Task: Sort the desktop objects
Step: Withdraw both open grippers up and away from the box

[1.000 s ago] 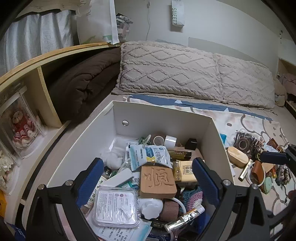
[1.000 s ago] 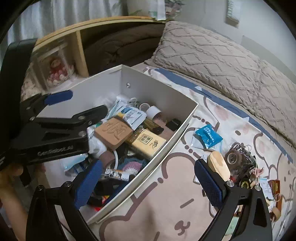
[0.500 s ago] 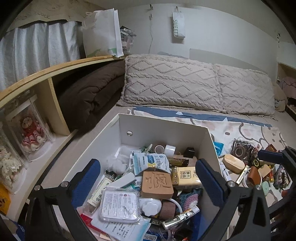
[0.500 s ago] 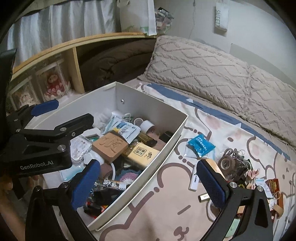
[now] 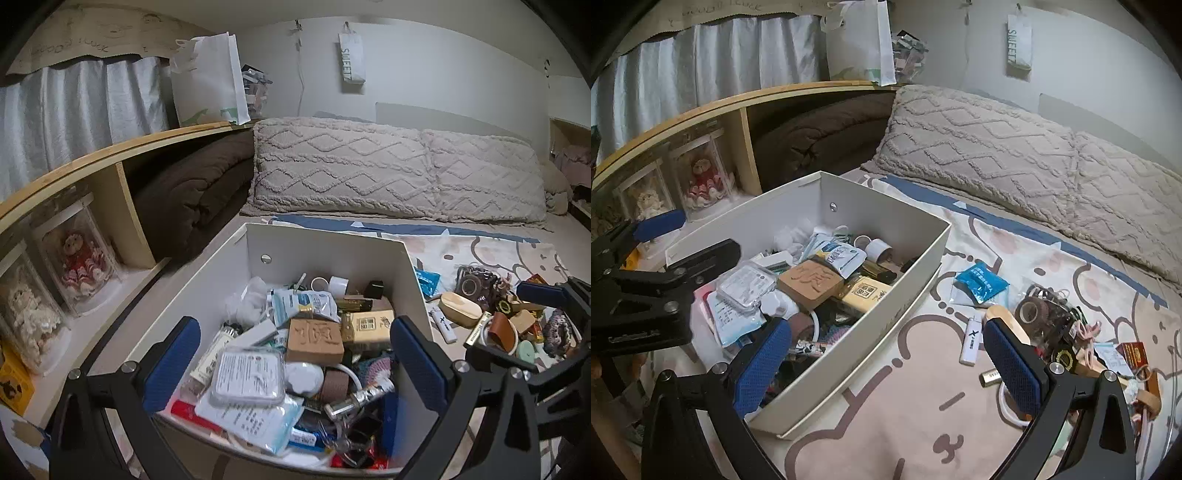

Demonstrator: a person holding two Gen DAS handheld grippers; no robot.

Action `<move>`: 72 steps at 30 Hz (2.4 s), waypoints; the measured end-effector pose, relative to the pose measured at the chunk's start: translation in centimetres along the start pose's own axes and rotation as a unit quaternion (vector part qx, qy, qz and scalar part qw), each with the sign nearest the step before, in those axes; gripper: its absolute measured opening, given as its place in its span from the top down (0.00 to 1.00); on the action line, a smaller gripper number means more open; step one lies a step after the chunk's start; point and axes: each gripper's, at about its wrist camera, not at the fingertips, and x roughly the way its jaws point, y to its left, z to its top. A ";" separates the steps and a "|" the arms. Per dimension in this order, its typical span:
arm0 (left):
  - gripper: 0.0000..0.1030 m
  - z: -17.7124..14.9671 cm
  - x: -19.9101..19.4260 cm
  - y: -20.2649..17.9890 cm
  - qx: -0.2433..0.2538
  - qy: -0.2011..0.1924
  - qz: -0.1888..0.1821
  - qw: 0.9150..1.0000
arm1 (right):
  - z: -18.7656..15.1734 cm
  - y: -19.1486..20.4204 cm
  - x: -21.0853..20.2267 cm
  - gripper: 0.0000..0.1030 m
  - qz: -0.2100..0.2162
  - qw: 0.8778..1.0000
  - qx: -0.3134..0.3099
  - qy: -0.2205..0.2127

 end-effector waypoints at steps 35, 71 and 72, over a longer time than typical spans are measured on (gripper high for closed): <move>0.00 -6.6 -10.1 -0.5 -0.015 -0.050 -0.028 0.998 | -5.9 0.9 -9.1 0.00 -0.001 0.997 0.007 -0.071; 0.00 -8.3 -11.1 -6.1 0.005 -0.087 -0.100 0.991 | -10.7 -2.8 -13.6 0.00 -0.058 0.991 0.042 -0.112; 0.00 -8.3 -11.0 -6.4 0.006 -0.088 -0.103 0.991 | -10.9 -3.2 -13.7 0.00 -0.064 0.991 0.044 -0.113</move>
